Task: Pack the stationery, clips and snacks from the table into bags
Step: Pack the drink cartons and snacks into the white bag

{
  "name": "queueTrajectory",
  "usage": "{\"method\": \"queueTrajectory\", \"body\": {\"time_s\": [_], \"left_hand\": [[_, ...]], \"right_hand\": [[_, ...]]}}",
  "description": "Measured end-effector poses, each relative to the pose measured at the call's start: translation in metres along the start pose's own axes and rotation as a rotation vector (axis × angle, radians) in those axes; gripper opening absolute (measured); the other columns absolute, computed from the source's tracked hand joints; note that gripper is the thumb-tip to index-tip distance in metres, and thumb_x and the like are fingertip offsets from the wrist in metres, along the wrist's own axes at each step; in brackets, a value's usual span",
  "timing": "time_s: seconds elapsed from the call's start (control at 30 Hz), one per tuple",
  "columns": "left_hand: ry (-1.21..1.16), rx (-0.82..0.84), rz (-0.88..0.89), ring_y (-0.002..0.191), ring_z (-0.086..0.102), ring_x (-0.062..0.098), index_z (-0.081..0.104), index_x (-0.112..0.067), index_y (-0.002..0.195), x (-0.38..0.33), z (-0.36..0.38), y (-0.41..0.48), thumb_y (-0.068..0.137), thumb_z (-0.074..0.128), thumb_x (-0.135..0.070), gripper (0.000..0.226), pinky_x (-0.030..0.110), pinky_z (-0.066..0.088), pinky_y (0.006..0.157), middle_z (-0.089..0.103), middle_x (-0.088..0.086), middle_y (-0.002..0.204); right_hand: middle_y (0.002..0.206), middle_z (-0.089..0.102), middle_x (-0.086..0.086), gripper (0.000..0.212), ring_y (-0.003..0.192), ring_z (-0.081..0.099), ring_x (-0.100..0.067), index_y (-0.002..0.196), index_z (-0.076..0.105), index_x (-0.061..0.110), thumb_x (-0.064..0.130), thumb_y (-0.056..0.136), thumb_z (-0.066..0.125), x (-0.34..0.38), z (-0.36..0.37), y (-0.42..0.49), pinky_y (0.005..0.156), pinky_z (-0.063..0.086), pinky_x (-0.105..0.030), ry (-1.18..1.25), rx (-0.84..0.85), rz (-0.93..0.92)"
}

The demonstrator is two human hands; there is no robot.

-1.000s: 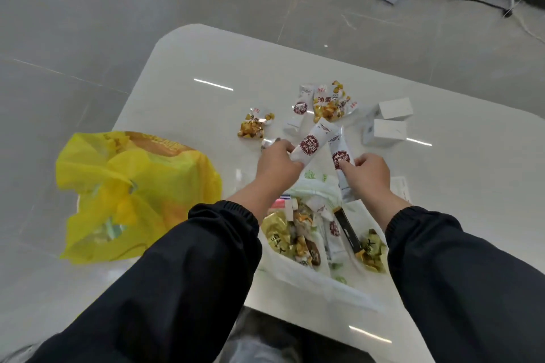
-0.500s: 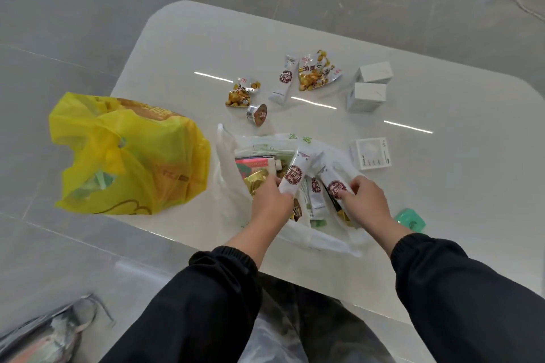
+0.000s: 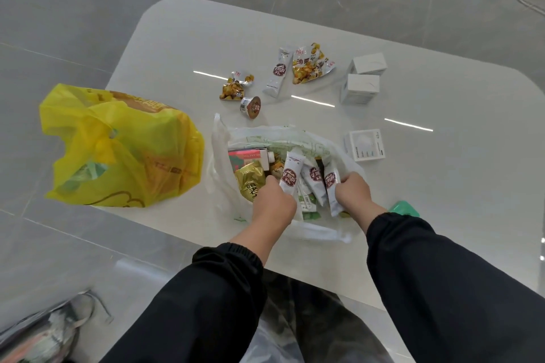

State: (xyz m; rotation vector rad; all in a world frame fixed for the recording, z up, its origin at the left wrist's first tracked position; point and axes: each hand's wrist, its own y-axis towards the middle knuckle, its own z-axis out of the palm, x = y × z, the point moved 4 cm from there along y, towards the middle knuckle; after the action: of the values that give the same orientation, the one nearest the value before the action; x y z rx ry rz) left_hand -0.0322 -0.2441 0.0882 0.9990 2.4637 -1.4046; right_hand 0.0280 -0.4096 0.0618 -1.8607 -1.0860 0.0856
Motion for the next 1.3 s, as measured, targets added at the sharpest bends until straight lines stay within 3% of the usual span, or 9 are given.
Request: {"method": "queueTrajectory", "body": {"time_s": [0.17,0.3,0.4,0.5,0.63,0.73,0.83,1.0,1.3], "left_hand": [[-0.029,-0.018,-0.068,0.088,0.065,0.036,0.035,-0.009,0.124,-0.012,0.014,0.006,0.092,0.047,-0.012,0.035,0.045,0.058,0.073,0.058,0.015,0.110],[0.136,-0.034,-0.100,0.110,0.059,0.033,0.010,-0.004,0.146,-0.024,0.032,0.009,0.094,0.054,-0.017,0.070,0.037,0.053,0.085,0.051,0.018,0.131],[0.267,-0.004,-0.050,0.111,0.057,0.034,0.029,-0.005,0.136,-0.029,0.033,0.007,0.098,0.044,-0.021,0.044,0.038,0.052,0.082,0.053,0.016,0.129],[0.417,-0.039,0.089,0.105,0.059,0.031,0.049,-0.011,0.120,-0.030,0.018,0.001,0.098,0.042,-0.021,0.026,0.037,0.049,0.076,0.061,0.011,0.114],[0.520,-0.163,0.325,0.092,0.061,0.028,0.049,-0.013,0.103,-0.034,-0.011,0.001,0.096,0.040,-0.023,0.015,0.032,0.045,0.064,0.063,0.007,0.102],[0.653,-0.220,0.474,0.120,0.045,0.028,0.040,-0.015,0.132,-0.037,-0.031,0.010,0.095,0.041,-0.024,0.038,0.038,0.044,0.089,0.047,0.009,0.133],[0.809,-0.256,0.524,0.145,0.005,0.030,0.009,-0.021,0.151,-0.041,-0.050,0.019,0.098,0.032,-0.037,0.060,0.048,0.015,0.115,0.005,0.010,0.159],[0.869,-0.323,0.560,0.144,-0.021,0.027,-0.009,-0.027,0.150,-0.047,-0.078,0.039,0.098,0.026,-0.048,0.067,0.051,-0.005,0.115,-0.020,0.007,0.157],[0.793,-0.360,0.525,0.144,-0.020,0.027,-0.012,-0.029,0.150,-0.066,-0.130,0.092,0.098,0.025,-0.050,0.067,0.051,-0.005,0.115,-0.019,0.005,0.158]], "right_hand": [[0.137,0.044,-0.016,0.052,0.121,0.047,-0.034,0.136,0.040,0.003,-0.002,0.085,0.048,0.005,0.001,-0.007,0.096,0.044,-0.040,-0.215,0.051,-0.153],[0.130,0.047,-0.016,0.052,0.112,0.051,-0.035,0.134,0.041,0.003,0.003,0.082,0.047,0.005,-0.004,-0.009,0.090,0.050,-0.046,-0.289,0.053,-0.187],[0.122,0.051,-0.015,0.051,0.103,0.055,-0.033,0.132,0.042,0.003,0.005,0.082,0.048,0.006,-0.006,-0.010,0.084,0.051,-0.042,-0.300,0.081,-0.203],[0.130,0.048,-0.014,0.054,0.110,0.053,-0.031,0.138,0.038,0.007,0.005,0.085,0.047,0.009,-0.006,-0.011,0.089,0.048,-0.038,-0.310,0.102,-0.240],[0.130,0.047,-0.012,0.039,0.113,0.049,-0.030,0.127,0.047,0.007,0.004,0.088,0.045,0.024,-0.007,-0.019,0.088,0.043,-0.035,-0.323,0.051,-0.351],[0.128,0.050,-0.010,0.034,0.116,0.047,-0.028,0.122,0.051,0.008,0.010,0.088,0.046,0.043,-0.007,-0.024,0.094,0.042,-0.036,-0.316,-0.025,-0.483],[0.139,0.041,-0.011,0.041,0.129,0.038,-0.029,0.133,0.043,0.009,0.022,0.094,0.046,0.063,-0.007,-0.027,0.105,0.034,-0.038,-0.406,-0.086,-0.587],[0.159,0.007,-0.011,0.059,0.146,0.007,-0.026,0.150,0.017,0.012,0.035,0.099,0.037,0.095,-0.008,-0.023,0.119,0.009,-0.045,-0.562,-0.158,-0.644],[0.160,-0.003,-0.010,0.063,0.147,0.000,-0.025,0.152,0.010,0.013,0.040,0.099,0.032,0.168,0.007,0.004,0.119,0.004,-0.046,-0.640,-0.215,-0.653]]}}
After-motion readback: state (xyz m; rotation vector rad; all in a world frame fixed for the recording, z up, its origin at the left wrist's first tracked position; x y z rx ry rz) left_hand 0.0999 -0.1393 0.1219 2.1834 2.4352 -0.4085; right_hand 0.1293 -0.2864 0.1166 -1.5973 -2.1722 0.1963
